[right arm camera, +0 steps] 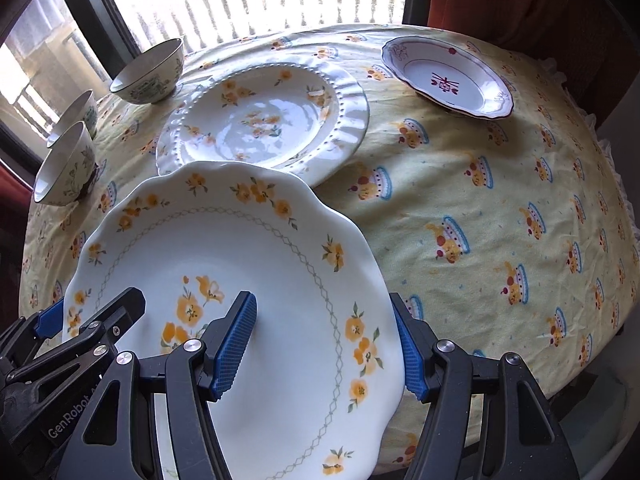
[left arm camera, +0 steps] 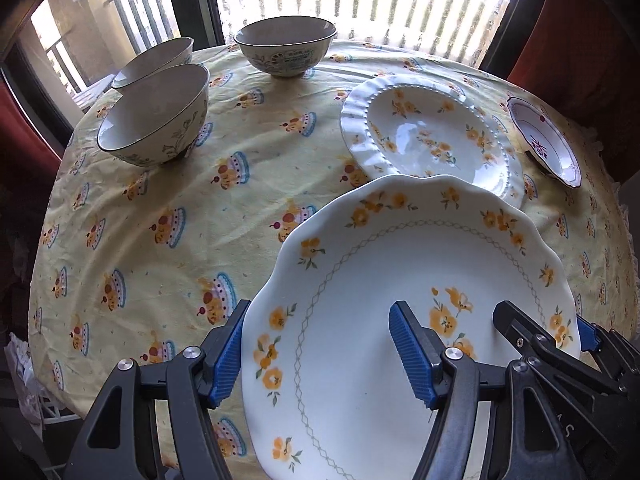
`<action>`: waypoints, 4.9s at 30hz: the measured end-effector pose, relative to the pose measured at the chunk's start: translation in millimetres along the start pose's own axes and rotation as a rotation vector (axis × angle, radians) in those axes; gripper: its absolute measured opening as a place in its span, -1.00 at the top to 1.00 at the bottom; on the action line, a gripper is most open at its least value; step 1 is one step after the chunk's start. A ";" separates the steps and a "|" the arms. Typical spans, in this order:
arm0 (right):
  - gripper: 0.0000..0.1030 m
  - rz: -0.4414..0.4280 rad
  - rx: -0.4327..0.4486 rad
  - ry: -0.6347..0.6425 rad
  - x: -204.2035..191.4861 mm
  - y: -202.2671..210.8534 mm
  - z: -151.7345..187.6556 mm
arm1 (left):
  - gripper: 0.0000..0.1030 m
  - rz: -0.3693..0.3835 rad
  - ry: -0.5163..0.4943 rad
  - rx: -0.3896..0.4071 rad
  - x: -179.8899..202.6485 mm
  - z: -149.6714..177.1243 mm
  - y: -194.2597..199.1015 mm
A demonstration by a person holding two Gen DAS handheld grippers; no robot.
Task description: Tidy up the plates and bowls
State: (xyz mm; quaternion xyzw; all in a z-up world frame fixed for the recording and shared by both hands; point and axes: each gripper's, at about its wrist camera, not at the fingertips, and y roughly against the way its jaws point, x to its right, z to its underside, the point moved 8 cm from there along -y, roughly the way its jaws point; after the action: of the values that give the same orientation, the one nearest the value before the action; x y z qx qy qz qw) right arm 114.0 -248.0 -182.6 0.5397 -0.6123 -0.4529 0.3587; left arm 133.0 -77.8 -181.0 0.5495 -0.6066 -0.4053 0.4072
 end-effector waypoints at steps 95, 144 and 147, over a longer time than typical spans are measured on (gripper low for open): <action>-0.46 -0.099 0.048 0.140 -4.0 -38.9 -179.8 | -0.61 -0.097 0.099 0.031 45.8 -129.9 -52.4; -0.44 -0.076 -0.077 0.002 46.3 -82.8 -128.7 | -0.45 -0.061 0.004 -0.089 83.3 -101.7 -97.3; -0.32 -0.078 -0.095 0.002 47.9 -91.5 -129.9 | -0.48 -0.066 0.012 -0.072 83.9 -103.2 -97.7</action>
State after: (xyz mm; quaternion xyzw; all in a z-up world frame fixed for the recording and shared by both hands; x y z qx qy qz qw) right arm 257.7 -317.6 -228.0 0.5457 -0.5684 -0.4947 0.3666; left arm 257.4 -172.5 -233.6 0.5566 -0.5707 -0.4369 0.4166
